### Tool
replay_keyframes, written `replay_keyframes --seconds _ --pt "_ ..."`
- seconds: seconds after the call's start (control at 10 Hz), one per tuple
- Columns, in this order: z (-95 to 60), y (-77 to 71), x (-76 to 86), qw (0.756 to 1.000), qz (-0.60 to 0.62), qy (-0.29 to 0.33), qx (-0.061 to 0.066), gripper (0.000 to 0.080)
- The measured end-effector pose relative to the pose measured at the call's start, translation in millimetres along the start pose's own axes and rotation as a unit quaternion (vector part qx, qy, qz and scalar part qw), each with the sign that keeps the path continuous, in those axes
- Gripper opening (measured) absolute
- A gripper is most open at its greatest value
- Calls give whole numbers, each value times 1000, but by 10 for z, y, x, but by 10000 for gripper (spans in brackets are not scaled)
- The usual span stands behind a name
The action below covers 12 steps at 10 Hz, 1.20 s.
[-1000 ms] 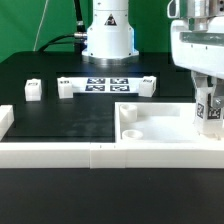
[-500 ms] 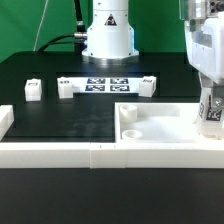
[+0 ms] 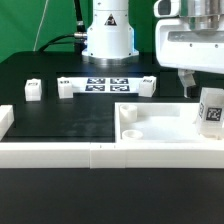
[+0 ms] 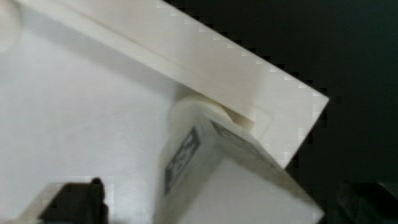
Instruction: Assemble one leg
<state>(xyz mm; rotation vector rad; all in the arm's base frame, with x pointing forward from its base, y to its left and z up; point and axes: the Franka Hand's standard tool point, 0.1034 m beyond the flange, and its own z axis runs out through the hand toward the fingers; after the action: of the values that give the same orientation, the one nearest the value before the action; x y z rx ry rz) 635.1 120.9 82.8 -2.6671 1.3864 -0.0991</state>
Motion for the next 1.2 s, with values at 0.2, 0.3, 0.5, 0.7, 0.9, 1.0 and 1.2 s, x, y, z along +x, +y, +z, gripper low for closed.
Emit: replay_keyframes --seconds 0.2,0.3,0.5,0.7,0.9,1.0,1.2 --pt "-7 -33 -17 991 -135 -2 -20 648" --pt "3 -36 -28 981 -193 1 -28 648" --pt "20 -27 -28 954 -299 6 -38 648" --pt "59 0 -17 924 -379 6 -43 648" --pt "59 7 -5 907 -420 5 -43 622" --pt "60 7 -6 908 -418 5 -43 622" --pt "59 6 -6 908 -418 5 -43 286"
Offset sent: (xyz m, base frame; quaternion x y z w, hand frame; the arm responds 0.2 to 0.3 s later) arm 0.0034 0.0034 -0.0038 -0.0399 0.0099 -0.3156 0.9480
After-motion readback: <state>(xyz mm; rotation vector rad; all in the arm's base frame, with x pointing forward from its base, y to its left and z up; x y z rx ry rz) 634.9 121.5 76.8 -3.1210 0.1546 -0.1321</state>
